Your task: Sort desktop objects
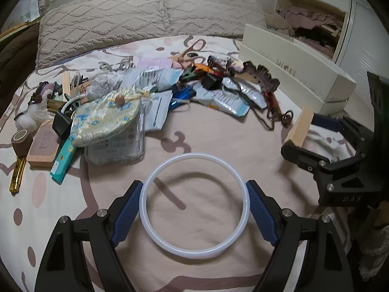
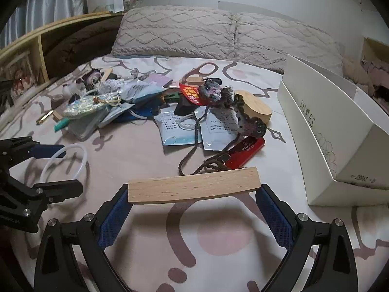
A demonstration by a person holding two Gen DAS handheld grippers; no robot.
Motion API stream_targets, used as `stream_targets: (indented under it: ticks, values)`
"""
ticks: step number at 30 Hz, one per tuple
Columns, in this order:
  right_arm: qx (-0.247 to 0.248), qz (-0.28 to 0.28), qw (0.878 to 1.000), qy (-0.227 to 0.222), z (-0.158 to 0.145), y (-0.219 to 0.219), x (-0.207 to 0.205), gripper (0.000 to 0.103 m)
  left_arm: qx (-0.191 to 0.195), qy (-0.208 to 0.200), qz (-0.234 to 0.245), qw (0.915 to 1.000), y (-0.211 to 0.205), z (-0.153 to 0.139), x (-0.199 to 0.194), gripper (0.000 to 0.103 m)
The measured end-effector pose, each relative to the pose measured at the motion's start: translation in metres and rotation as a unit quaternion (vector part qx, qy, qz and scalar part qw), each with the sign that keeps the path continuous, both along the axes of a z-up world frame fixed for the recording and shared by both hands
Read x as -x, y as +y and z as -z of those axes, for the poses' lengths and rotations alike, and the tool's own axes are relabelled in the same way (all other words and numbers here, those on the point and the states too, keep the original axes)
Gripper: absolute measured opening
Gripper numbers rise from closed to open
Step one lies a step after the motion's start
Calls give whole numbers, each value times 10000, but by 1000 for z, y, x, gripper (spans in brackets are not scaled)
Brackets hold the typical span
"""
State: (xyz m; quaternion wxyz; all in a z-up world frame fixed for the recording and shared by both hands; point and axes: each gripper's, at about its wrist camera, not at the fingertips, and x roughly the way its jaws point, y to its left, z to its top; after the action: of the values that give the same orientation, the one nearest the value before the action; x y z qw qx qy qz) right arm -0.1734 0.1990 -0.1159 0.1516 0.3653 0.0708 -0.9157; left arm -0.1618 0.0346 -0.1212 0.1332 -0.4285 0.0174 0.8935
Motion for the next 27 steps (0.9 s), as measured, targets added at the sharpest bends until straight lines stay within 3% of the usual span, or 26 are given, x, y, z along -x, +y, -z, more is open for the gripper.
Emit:
stream_targets:
  ticks: [16, 27]
  values:
    - [49, 114, 9995, 302, -29, 19, -19, 100, 29, 214, -45, 9998, 21, -22, -9, 84]
    - [253, 279, 9974, 620, -60, 54, -36, 100, -66, 618, 111, 9980, 57, -61, -12, 84]
